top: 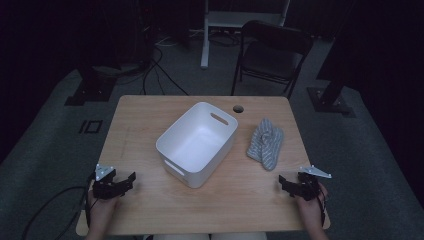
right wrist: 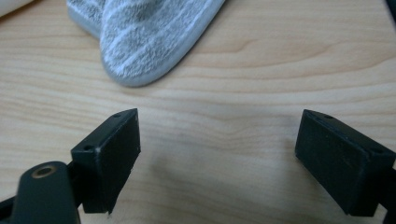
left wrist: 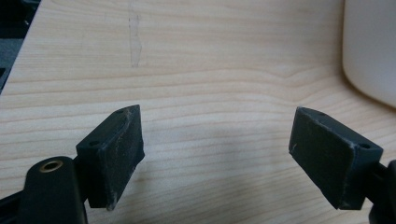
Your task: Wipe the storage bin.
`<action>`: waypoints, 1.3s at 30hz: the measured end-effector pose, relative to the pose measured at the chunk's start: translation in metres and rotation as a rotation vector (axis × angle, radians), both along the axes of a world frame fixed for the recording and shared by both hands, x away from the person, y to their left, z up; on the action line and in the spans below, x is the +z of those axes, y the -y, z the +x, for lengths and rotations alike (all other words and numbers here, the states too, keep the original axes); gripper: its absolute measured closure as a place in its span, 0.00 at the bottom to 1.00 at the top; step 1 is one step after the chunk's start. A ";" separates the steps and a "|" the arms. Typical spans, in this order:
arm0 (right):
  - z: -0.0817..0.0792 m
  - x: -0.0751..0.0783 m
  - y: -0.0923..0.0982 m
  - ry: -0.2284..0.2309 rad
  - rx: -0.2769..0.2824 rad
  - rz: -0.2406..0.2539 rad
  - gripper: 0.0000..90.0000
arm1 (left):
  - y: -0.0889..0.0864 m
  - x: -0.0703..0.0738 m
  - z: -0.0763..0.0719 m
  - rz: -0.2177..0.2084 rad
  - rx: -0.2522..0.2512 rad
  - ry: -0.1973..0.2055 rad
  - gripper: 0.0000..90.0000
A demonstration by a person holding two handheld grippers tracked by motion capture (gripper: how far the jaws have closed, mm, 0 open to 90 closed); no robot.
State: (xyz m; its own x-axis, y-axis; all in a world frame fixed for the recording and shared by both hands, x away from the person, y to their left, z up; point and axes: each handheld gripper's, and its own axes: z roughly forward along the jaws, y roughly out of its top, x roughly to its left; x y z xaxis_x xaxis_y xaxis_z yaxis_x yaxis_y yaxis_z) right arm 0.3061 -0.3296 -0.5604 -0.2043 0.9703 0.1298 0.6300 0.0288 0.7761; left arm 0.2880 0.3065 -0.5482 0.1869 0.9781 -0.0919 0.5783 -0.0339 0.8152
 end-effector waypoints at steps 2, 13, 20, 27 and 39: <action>0.001 0.000 -0.001 -0.011 -0.009 -0.009 0.14 | -0.002 -0.001 0.002 0.002 0.001 -0.015 0.20; 0.003 -0.001 -0.012 -0.031 -0.033 -0.123 0.13 | -0.006 -0.004 0.009 0.029 0.044 -0.091 0.19; 0.005 -0.001 -0.012 -0.031 -0.025 -0.122 0.13 | 0.005 -0.005 0.011 0.130 0.054 -0.106 0.19; 0.006 -0.001 -0.012 -0.030 -0.016 -0.124 0.13 | 0.005 -0.005 0.011 0.128 0.057 -0.108 0.19; 0.006 -0.001 -0.012 -0.032 -0.026 -0.123 0.13 | 0.005 -0.005 0.011 0.128 0.056 -0.108 0.19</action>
State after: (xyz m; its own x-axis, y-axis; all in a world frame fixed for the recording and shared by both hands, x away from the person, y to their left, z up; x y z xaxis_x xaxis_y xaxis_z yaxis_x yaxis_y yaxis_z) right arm 0.3119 -0.3176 -0.5613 -0.1768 0.9841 0.0157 0.6561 0.1059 0.7472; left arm 0.2986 0.3018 -0.5529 0.1279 0.9916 0.0170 0.6659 -0.0986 0.7395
